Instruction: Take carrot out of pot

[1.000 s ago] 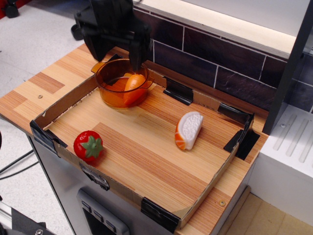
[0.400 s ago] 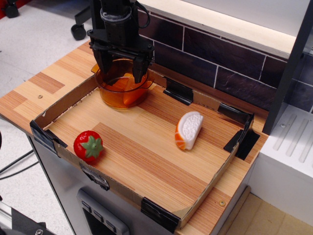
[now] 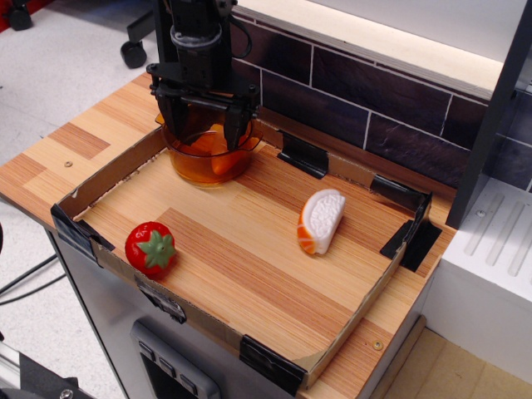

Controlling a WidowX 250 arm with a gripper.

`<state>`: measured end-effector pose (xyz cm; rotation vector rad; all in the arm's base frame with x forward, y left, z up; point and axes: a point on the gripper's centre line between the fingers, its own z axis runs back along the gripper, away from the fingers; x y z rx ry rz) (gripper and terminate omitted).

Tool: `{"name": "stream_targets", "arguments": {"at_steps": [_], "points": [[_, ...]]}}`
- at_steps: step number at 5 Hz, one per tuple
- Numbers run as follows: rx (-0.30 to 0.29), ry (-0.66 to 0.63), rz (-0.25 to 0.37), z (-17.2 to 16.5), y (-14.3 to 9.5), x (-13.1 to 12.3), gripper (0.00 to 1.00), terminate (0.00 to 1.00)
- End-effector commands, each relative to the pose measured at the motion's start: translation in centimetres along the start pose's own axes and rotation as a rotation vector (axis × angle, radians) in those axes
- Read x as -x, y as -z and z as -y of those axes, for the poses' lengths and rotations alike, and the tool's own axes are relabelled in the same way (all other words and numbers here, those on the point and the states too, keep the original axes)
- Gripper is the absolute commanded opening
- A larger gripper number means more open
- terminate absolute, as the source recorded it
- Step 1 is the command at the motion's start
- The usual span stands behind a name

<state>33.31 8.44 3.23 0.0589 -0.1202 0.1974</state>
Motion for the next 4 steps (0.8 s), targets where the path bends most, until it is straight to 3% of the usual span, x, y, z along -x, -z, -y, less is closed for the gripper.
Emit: {"name": "stream_targets", "arguments": {"at_steps": [1,3,4], "points": [[-0.005,-0.023,0.051,0.0,-0.4,-1.0,1.0,0.0],[-0.006,-0.036,0.043,0.4,0.4,-0.7,1.0,0.0],[-0.013,-0.056,0.043,0.3,0.8,-0.5,0.0,0.0]]}}
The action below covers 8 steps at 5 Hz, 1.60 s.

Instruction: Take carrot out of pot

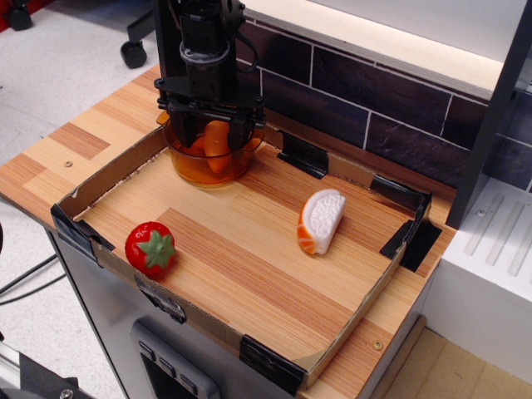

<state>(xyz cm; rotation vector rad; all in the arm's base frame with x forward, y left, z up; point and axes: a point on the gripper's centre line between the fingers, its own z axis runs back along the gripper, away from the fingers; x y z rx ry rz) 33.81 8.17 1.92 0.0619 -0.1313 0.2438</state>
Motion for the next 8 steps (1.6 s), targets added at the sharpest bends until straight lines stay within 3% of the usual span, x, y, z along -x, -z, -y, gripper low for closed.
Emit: {"name": "stream_targets", "arguments": {"at_steps": [1,2,4,5,6,8], "points": [[-0.006,-0.029,0.05,-0.4,-1.0,-0.6,0.0,0.0],[-0.039,-0.075,0.151,-1.0,-3.4,-1.2,0.0,0.0],[-0.03,-0.136,0.338,-1.4,-9.7,-0.8,0.0,0.0],[0.042,-0.065,0.262,-0.1,-10.4,1.9,0.0,0.0],[0.047,0.058,0.153,1.8,-8.6,5.8,0.0,0.0],[0.091,0.222,0.002,5.5,-4.9,11.4,0.0,0.0]]}}
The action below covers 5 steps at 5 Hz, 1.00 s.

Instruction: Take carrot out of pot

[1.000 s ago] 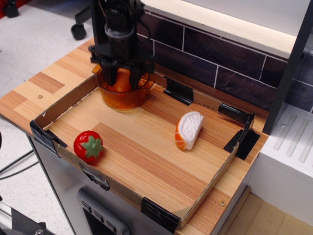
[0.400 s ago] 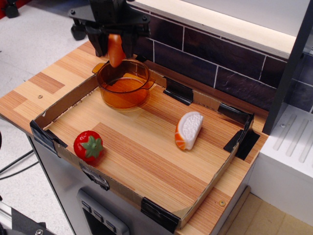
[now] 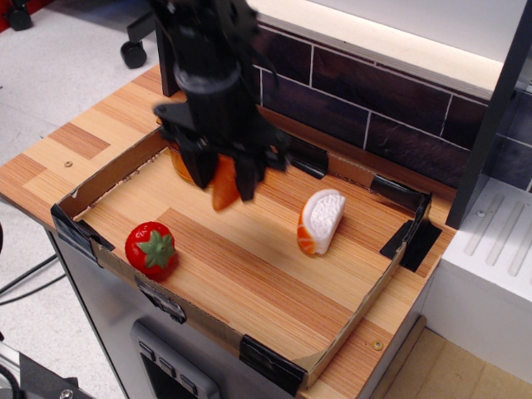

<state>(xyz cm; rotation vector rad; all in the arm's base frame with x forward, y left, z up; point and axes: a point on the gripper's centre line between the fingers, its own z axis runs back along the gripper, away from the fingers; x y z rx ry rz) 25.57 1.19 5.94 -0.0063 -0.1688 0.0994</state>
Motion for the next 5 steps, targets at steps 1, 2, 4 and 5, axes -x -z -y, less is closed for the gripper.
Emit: {"name": "stream_targets", "arguments": {"at_steps": [1,2,4,5], "points": [[0.013,0.122,-0.075,2.8,1.6,4.3,0.0,0.0],[-0.002,0.145,-0.142,3.2,2.7,5.5,0.0,0.0],[-0.048,0.183,-0.149,3.1,3.9,6.2,1.0,0.0],[-0.009,0.199,-0.136,3.1,2.4,6.0,1.0,0.0]]}}
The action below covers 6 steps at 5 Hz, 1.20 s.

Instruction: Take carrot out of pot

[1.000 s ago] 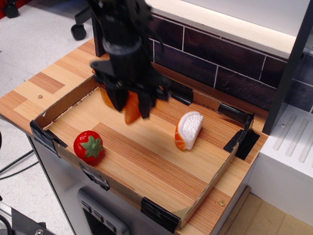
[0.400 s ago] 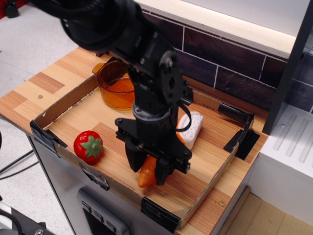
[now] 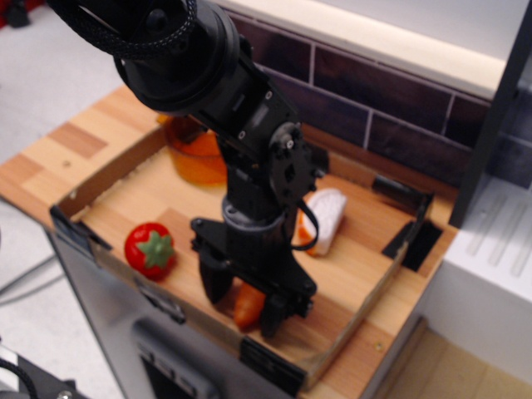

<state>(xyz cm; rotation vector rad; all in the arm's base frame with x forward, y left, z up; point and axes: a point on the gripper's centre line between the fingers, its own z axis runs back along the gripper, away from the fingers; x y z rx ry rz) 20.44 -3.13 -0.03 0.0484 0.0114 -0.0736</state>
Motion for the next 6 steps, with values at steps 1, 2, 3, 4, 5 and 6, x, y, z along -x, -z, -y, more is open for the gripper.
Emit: {"name": "stream_targets", "arguments": {"at_steps": [1,2,3,4,5,6], "points": [[0.068,-0.027,0.115,-1.3,-6.0,-0.3,1.0,0.0],[0.101,-0.105,0.175,-2.1,-10.2,-1.0,1.0,0.0],[0.064,-0.144,0.212,-3.1,-12.9,-1.9,1.0,0.0],[0.054,-0.258,0.168,-4.5,-14.0,-3.2,1.0,0.0],[0.054,-0.258,0.168,-4.5,-14.0,-3.2,1.0,0.0],[0.054,-0.258,0.168,-4.5,-14.0,-3.2,1.0,1.0]]}}
